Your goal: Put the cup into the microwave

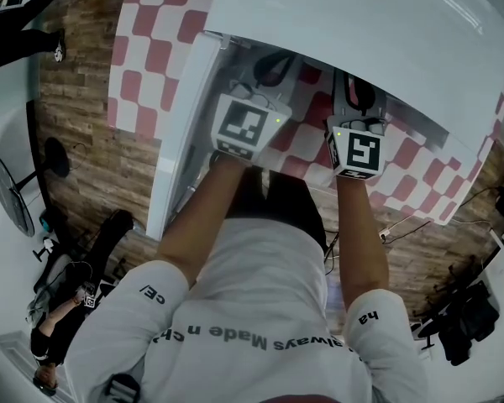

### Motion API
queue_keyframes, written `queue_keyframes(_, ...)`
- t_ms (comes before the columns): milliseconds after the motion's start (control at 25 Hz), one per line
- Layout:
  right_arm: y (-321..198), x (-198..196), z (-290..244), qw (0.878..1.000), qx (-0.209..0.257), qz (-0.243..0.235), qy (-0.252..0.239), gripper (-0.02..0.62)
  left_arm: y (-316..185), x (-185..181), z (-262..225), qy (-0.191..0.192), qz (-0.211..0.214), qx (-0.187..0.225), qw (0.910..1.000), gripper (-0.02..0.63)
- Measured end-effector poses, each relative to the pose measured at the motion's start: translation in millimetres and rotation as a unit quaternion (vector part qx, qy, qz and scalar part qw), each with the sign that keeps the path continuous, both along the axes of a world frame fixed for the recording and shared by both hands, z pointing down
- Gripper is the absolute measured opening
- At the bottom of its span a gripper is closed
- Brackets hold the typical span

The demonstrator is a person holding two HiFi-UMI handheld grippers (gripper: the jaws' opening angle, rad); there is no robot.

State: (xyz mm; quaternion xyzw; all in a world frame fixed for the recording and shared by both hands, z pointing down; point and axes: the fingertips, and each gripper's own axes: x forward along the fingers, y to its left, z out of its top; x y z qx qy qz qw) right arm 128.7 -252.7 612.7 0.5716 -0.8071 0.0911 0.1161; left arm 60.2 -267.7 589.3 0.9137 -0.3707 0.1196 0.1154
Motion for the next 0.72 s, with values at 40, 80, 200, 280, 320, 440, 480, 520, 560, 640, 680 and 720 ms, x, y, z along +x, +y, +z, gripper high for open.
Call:
queue_keyframes(40,0,-1,1,1.000,-0.002,-0.002,0.001,0.051,1,-1,-1,0.001,-0.002,-0.003,1.0000,0.003)
queue_keyframes(80,0,-2,1,1.000,-0.005,-0.004,0.001,0.052,3,-2,-1,0.002,-0.004,-0.005,1.0000,0.003)
queue_keyframes(200,0,-3,0,1.000,-0.013,-0.005,0.003,0.054,8,-3,-6,0.002,-0.004,-0.009,1.0000,0.003)
queue_keyframes(280,0,-1,-2,1.000,-0.019,-0.003,0.006,0.061,12,-3,-12,0.002,-0.004,-0.009,1.0000,0.003)
queue_keyframes(320,1,0,-3,1.000,-0.023,-0.001,0.006,0.076,14,-4,-15,0.002,-0.005,-0.008,1.0000,0.003)
queue_keyframes(440,14,5,-11,0.999,-0.035,0.005,0.010,0.081,25,-4,-28,-0.002,-0.003,-0.009,1.0000,0.003)
queue_keyframes(480,20,6,-16,0.999,-0.038,0.006,0.012,0.083,30,-5,-33,-0.005,-0.003,-0.008,1.0000,0.003)
queue_keyframes(520,26,8,-21,0.999,-0.040,0.007,0.013,0.081,34,-6,-39,-0.006,-0.002,-0.007,1.0000,0.003)
queue_keyframes(560,30,10,-26,0.999,-0.039,0.008,0.014,0.078,37,-7,-45,-0.006,-0.002,-0.003,1.0000,0.003)
queue_keyframes(640,38,14,-39,0.999,-0.036,0.009,0.017,0.071,40,-9,-57,-0.003,-0.003,0.003,1.0000,0.003)
queue_keyframes(680,43,15,-46,0.999,-0.036,0.010,0.018,0.071,42,-11,-63,-0.001,-0.003,0.005,1.0000,0.003)
queue_keyframes(720,48,16,-53,0.999,-0.036,0.010,0.017,0.069,46,-12,-69,0.001,-0.004,0.005,1.0000,0.003)
